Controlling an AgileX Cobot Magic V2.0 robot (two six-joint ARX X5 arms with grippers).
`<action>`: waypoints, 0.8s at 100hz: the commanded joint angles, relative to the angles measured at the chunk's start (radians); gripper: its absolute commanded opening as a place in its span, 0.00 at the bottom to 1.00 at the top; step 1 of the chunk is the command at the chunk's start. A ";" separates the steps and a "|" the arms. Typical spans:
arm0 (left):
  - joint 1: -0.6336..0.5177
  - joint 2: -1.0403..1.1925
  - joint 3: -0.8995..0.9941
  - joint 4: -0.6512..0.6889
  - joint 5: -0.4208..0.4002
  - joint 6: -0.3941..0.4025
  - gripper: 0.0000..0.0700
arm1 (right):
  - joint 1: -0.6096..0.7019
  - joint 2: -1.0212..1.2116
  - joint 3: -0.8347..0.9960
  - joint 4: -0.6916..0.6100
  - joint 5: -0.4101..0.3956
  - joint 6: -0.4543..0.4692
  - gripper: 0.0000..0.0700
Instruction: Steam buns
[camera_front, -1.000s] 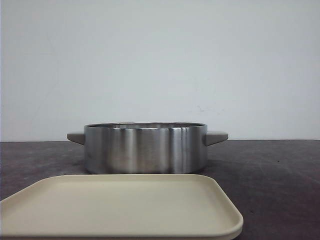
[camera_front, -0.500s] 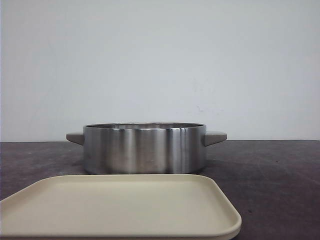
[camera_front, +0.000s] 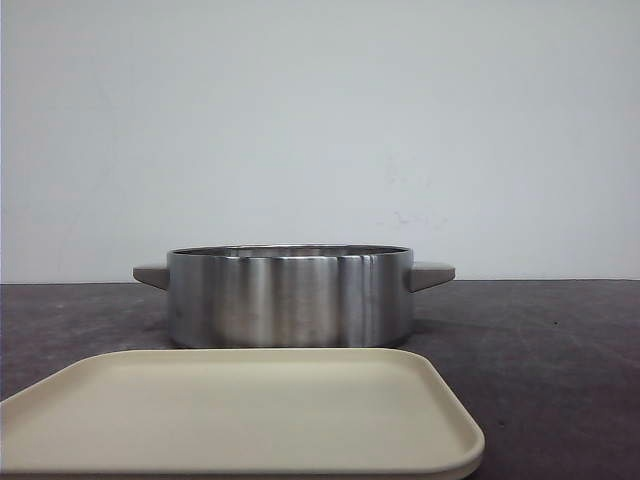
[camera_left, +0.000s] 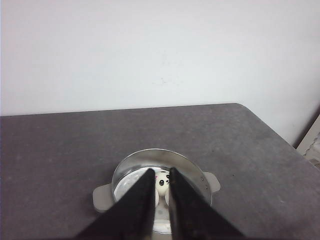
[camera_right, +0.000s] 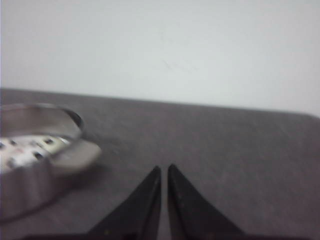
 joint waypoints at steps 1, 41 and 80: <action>-0.008 0.006 0.013 0.012 -0.003 0.016 0.00 | -0.011 -0.012 -0.018 0.014 -0.001 0.003 0.02; -0.008 0.006 0.013 0.012 -0.003 0.016 0.00 | -0.062 -0.074 -0.040 -0.201 0.016 -0.009 0.02; -0.008 0.006 0.013 0.012 -0.003 0.016 0.00 | -0.086 -0.074 -0.040 -0.183 0.048 -0.067 0.02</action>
